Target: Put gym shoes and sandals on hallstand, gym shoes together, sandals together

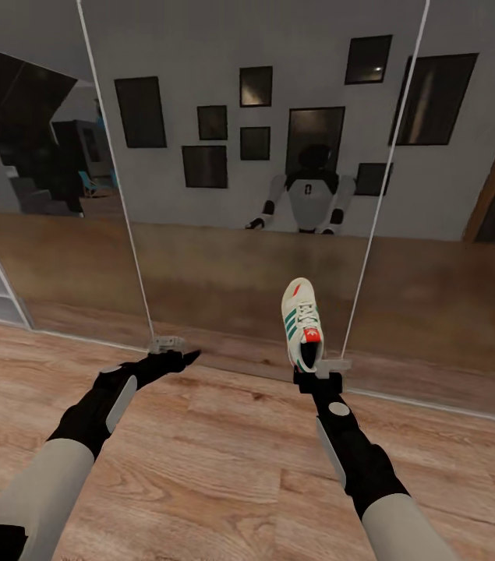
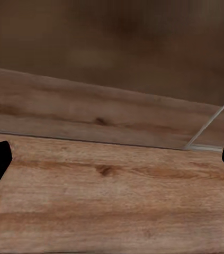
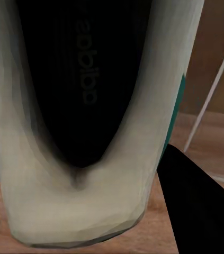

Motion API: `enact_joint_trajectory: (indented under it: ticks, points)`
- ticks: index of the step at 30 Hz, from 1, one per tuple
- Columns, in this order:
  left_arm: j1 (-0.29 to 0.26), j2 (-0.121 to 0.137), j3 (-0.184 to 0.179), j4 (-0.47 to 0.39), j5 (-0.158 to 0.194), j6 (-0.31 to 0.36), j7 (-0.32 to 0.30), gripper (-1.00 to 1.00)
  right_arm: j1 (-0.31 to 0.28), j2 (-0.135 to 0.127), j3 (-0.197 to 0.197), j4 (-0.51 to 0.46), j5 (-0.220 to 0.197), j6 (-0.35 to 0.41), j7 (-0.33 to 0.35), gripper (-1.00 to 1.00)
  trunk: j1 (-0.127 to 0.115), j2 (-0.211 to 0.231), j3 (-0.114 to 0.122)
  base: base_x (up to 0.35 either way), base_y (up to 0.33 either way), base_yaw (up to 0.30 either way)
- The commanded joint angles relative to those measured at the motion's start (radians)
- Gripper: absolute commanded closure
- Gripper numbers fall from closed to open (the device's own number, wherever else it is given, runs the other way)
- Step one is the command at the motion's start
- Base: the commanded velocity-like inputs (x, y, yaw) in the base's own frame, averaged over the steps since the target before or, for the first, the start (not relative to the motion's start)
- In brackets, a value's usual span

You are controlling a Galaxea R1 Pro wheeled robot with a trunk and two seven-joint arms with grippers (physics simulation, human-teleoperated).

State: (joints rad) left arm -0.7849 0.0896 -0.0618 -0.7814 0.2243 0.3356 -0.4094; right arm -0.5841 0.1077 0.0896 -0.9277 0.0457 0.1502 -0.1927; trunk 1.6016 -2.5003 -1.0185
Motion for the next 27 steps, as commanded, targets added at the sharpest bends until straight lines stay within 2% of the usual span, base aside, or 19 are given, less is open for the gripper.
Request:
enact_joint_trajectory:
  ticks: [1,27]
  points:
    - [0.0,0.001,-0.003,-0.001,0.01,0.008,0.001,-1.0,0.0,0.0,0.003,-0.002,0.005,0.008,-0.006,1.0,0.0,0.0,-0.001,0.0,0.0,0.296]
    - [-0.001,0.001,-0.003,0.0,0.01,0.008,0.001,-1.0,0.0,0.0,0.004,-0.002,0.005,0.008,-0.006,1.0,0.0,0.0,0.003,0.0,0.0,0.295]
